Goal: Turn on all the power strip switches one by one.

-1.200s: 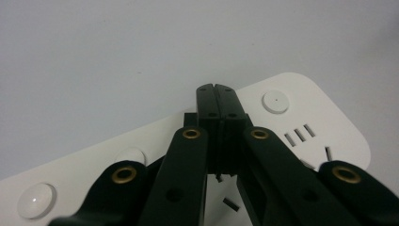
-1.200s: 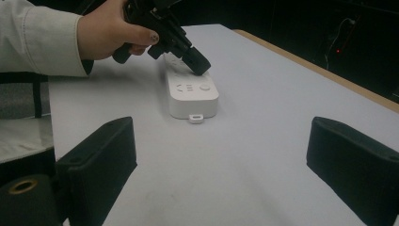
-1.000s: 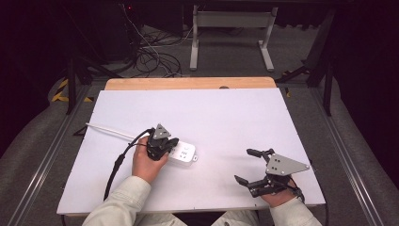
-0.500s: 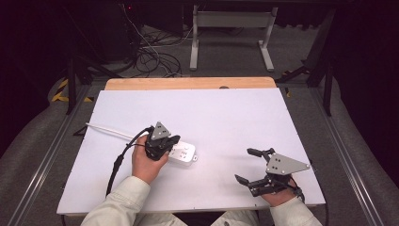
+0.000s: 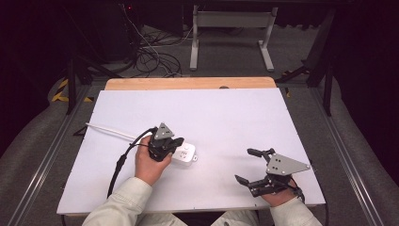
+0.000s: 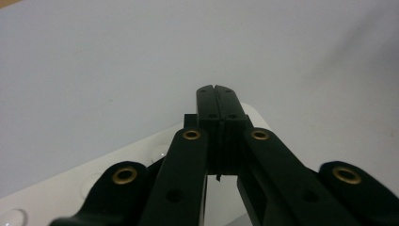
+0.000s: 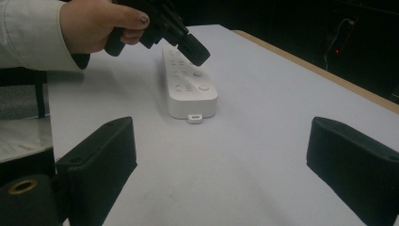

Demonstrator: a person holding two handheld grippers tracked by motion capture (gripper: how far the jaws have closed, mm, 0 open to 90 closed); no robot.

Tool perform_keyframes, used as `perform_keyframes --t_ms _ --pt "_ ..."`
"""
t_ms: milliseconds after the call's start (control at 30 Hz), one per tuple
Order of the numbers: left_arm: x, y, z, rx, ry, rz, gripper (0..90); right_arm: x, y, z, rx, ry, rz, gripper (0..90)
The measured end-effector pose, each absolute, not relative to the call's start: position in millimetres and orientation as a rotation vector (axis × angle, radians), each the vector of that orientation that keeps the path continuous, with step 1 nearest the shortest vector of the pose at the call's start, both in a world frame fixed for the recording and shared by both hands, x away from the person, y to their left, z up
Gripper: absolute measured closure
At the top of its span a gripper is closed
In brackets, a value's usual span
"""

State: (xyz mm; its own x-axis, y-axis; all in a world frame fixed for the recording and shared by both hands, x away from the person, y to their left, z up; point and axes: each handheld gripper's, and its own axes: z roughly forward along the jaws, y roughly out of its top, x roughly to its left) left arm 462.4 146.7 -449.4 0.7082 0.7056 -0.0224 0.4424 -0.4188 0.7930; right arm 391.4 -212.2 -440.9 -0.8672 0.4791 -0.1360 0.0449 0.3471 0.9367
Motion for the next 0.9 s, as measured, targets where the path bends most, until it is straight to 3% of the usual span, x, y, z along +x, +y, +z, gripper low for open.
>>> perform_keyframes --t_ms 267,900 --pt "464 130 -461 2.123 0.871 0.404 89.9 391 -212 -441 0.460 2.232 1.531 9.2" --pt "467 130 -467 2.139 0.859 0.426 90.0 391 -212 -441 0.463 2.233 1.531 9.1"
